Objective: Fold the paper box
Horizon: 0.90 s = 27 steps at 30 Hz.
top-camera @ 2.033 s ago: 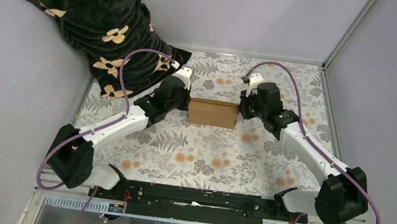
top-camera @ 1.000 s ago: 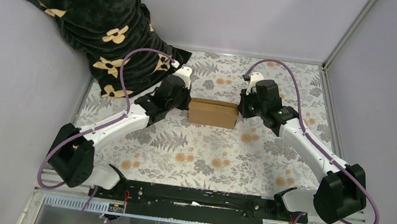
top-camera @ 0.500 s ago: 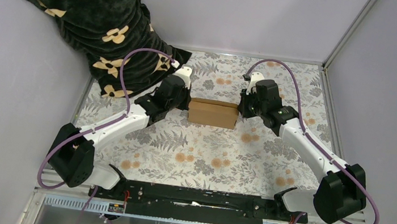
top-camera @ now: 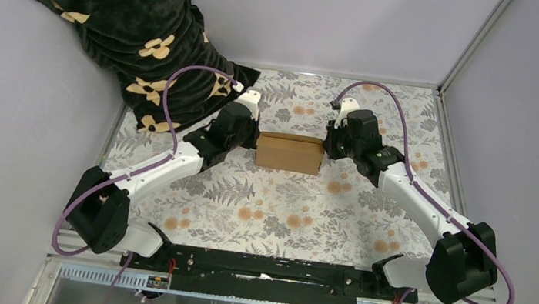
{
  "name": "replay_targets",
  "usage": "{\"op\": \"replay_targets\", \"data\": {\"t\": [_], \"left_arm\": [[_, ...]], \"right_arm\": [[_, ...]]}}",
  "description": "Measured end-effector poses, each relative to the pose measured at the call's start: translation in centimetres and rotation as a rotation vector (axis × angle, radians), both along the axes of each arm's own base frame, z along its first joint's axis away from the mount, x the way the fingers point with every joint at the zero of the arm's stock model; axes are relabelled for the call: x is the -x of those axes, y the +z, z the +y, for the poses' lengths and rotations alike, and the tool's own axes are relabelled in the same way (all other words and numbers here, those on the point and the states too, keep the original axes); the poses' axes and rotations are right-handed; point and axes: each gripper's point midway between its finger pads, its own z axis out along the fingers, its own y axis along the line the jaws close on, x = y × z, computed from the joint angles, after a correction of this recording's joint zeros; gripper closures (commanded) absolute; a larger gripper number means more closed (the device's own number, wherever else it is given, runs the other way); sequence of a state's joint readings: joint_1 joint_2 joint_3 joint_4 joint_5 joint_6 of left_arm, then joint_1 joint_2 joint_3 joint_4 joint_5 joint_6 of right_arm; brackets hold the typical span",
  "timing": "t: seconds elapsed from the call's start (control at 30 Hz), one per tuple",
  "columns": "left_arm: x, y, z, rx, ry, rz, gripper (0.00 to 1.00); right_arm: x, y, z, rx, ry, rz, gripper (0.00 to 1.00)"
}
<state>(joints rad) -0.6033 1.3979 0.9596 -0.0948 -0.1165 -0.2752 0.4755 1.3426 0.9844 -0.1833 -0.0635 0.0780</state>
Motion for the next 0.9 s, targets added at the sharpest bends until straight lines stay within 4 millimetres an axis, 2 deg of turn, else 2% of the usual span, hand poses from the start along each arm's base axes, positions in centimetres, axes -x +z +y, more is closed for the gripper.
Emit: {"op": "replay_targets", "data": {"t": [0.9], "left_arm": [[-0.10, -0.05, 0.00, 0.002, 0.002, -0.008, 0.89]], "right_arm": [[0.25, 0.06, 0.02, -0.020, -0.033, 0.012, 0.96]]}}
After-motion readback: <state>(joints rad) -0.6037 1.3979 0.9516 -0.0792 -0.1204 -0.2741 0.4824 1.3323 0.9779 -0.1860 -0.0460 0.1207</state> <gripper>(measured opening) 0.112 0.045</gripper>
